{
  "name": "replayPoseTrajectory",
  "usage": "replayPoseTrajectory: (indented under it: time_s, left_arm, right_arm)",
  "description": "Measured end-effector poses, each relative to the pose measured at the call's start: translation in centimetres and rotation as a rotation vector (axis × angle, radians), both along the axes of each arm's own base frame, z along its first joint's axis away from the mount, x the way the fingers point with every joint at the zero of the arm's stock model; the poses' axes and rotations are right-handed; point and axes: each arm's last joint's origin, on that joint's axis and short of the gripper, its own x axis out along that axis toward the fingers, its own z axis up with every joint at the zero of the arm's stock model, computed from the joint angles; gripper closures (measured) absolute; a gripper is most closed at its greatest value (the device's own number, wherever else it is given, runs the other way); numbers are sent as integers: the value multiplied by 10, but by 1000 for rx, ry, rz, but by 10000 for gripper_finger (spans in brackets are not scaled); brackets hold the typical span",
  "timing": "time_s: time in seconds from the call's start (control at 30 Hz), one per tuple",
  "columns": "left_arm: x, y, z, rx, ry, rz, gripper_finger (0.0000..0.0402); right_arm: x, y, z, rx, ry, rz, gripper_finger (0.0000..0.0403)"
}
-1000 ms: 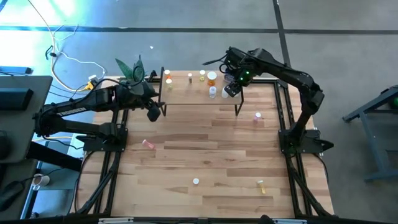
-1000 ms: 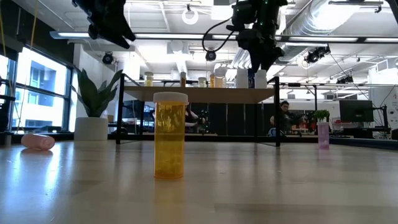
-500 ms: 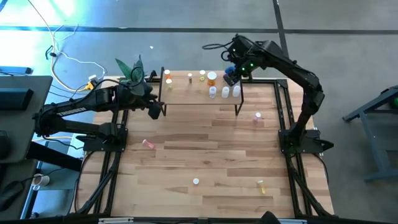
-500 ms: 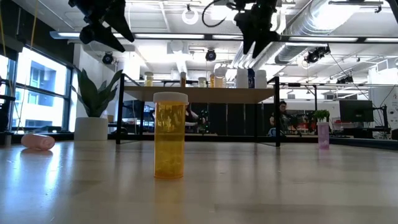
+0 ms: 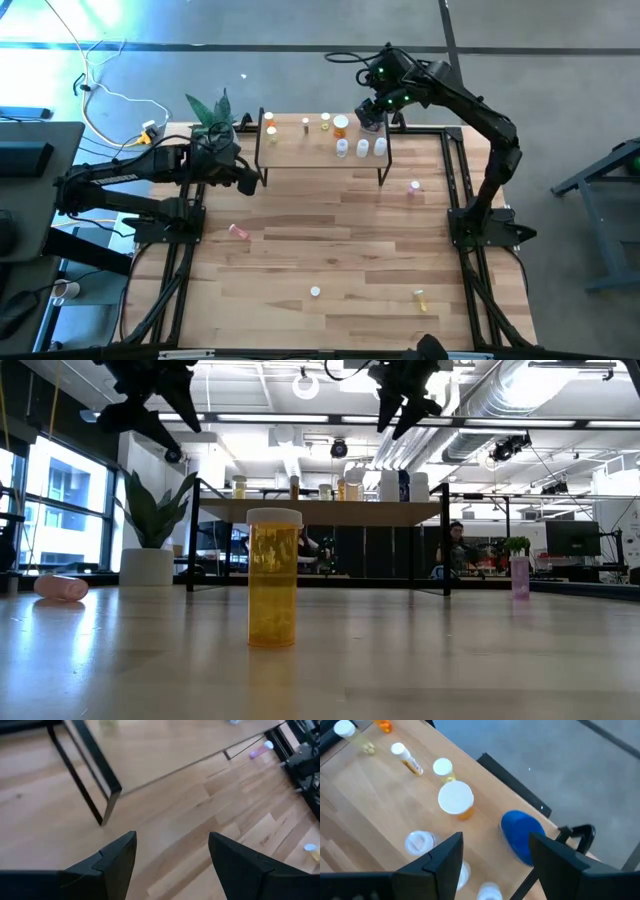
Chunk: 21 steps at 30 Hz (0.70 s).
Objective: Pick and place medicine bottles onto shelf by color
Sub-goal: Put the pink pill bottle on the shelf
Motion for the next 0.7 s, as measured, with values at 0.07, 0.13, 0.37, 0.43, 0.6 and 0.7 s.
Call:
replayPoseTrajectory:
  time_s: [0.07,0.13,0.37,0.43,0.6,0.7]
  left_arm:
    - [-1,-3,-1,-32,-5,44,165]
    - [-2,-7,-3,-71,-11,108,165]
    - [0,-21,-8,-178,-50,291,165]
    - [2,-25,-10,-201,-60,331,165]
    - [12,-36,-19,-270,-43,403,165]
    - [19,-44,-26,-288,-23,447,165]
  right_arm:
    - [1,0,0,-19,6,26,187]
    - [1,-1,1,-40,15,58,187]
    - [1,-1,1,-95,64,158,187]
    - [1,-1,1,-101,70,169,187]
    - [1,-1,1,-123,90,211,187]
    - [1,-1,1,-131,98,225,187]
